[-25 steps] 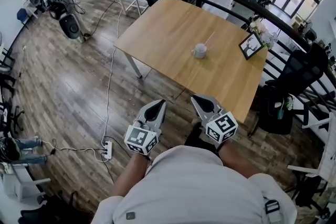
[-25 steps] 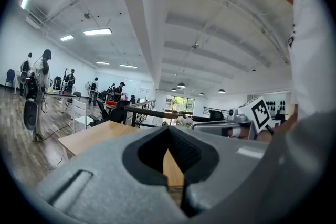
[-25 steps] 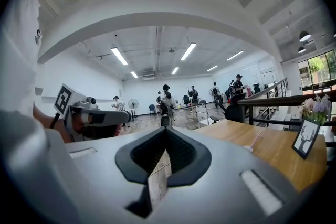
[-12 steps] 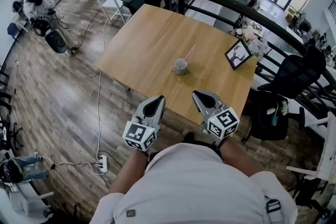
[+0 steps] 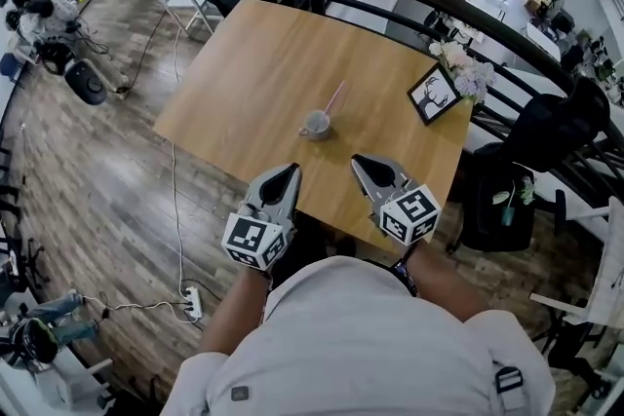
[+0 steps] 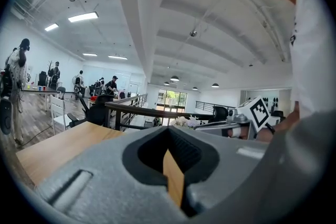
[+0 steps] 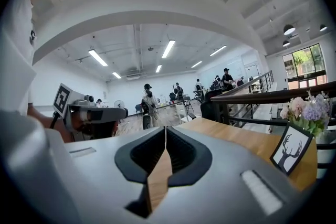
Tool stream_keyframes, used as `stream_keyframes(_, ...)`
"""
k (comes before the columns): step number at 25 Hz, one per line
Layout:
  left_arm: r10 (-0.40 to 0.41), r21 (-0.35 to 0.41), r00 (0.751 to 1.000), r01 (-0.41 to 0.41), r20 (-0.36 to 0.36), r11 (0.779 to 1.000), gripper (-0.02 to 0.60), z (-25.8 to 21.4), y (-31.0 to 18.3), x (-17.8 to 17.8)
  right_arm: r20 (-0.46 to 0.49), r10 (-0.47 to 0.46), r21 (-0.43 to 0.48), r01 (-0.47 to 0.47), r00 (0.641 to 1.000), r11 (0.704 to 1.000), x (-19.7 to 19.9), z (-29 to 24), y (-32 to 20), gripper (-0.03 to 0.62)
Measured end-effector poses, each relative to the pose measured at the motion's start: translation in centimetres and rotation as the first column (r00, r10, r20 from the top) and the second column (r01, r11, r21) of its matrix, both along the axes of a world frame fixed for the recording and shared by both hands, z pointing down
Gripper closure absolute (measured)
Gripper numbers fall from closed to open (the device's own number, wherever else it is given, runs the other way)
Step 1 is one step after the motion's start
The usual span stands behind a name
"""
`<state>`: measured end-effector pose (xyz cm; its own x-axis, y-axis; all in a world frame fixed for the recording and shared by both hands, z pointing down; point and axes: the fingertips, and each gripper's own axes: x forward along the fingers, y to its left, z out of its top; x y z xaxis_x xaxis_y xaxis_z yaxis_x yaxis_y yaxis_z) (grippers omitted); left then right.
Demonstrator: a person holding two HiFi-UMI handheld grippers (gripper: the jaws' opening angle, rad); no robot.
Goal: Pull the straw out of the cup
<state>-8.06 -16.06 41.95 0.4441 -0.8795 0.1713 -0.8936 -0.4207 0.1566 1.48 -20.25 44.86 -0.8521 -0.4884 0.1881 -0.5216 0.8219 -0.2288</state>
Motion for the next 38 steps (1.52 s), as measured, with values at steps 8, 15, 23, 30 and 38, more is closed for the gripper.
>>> stream_keyframes(8,0.069,-0.069,0.997,-0.07,-0.022,0.995,0.578,3.7,-6.6,-1.3,-0.058,0.053,-0.097,-0.059,0.997,0.994,-2.2,4.3,-5.9,0.534)
stream_keyframes(15,0.138,-0.141,0.99,-0.142,-0.035,0.98,0.577,7.0,-12.4,-3.6,-0.112,0.1,-0.186,-0.12,0.989,0.975,-4.5,9.4,-11.6,0.489)
stream_keyframes(23,0.222,-0.19,0.975,-0.222,-0.022,0.956,0.577,11.5,-17.2,-6.1,-0.149,0.168,-0.287,-0.205,0.974,0.936,-6.3,15.0,-16.4,0.474)
stream_keyframes(30,0.218,-0.242,0.974,-0.227,-0.063,0.943,0.578,15.0,-19.8,-8.4,-0.216,0.19,-0.34,-0.257,0.958,0.905,-7.2,19.8,-19.4,0.474)
stream_keyframes(38,0.247,-0.277,0.966,-0.258,-0.075,0.926,0.578,17.7,-21.9,-8.7,-0.242,0.2,-0.406,-0.287,0.949,0.868,-8.3,24.1,-21.4,0.474)
